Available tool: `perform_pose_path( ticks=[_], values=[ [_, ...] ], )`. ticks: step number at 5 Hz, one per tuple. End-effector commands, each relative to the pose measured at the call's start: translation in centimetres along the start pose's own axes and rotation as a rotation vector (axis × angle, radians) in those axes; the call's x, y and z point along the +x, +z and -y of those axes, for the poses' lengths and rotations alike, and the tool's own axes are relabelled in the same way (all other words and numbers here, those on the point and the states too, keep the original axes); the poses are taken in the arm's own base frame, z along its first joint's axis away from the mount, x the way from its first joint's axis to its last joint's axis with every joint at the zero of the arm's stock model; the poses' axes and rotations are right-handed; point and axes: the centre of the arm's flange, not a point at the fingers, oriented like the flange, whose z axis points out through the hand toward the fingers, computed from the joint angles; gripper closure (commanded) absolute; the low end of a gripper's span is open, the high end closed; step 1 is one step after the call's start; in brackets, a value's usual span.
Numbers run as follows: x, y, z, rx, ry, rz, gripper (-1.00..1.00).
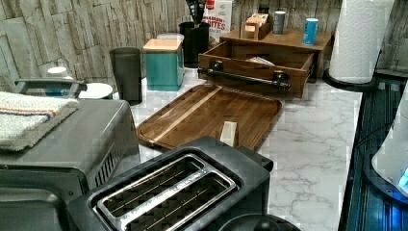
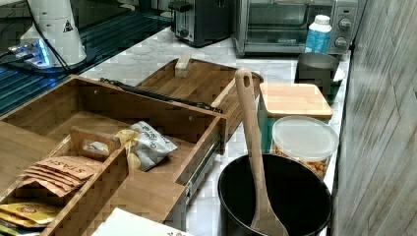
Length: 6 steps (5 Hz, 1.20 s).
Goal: Close the drawer.
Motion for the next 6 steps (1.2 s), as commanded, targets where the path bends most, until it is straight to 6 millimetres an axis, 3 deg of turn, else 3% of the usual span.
perform_pose_path(
  ticks=[1,2,3,4,6],
  values=[
    [0.0,0.5,-0.2,-0.006,0.002,0.007,1.00],
    [-1.1,1.7,0.9,-0.038,-0.183,0.006,1.00],
    [-1.9,5.0,0.0,-0.042,-0.490,-0.044,1.00],
    [-2.0,8.2,-0.9,-0.076,-0.668,-0.088,1.00],
    [-0.9,14.6,-1.5,-0.134,-0.709,0.012,1.00]
  ],
)
